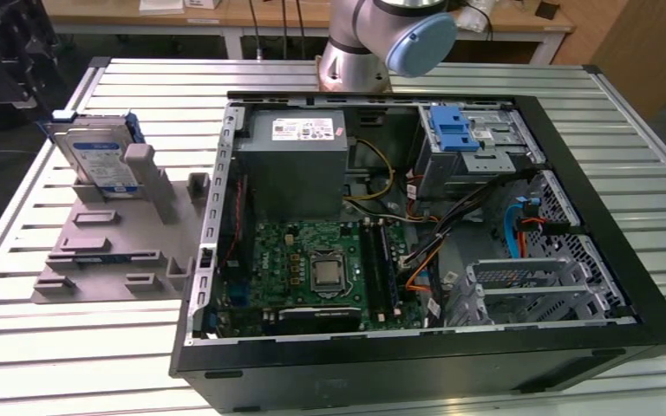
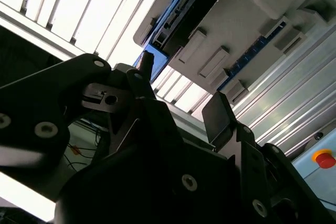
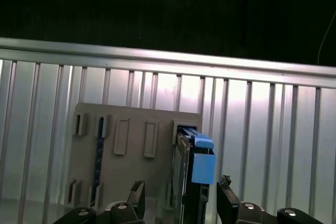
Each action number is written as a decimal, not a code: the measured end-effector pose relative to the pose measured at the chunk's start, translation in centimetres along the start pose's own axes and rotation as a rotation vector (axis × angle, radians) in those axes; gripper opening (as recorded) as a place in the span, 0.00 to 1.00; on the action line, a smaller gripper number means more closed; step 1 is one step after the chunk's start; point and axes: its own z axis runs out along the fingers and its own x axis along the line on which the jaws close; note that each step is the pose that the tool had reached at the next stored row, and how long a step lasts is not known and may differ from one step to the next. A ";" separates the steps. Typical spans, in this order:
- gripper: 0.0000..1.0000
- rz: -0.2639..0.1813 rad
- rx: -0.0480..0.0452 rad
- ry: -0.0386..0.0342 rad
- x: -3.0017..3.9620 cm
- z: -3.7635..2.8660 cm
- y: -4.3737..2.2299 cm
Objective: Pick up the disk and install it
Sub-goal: 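Pick up the disk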
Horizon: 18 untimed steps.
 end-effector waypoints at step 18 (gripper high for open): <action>0.65 -0.009 0.0001 0.0002 -0.02 0.48 0.08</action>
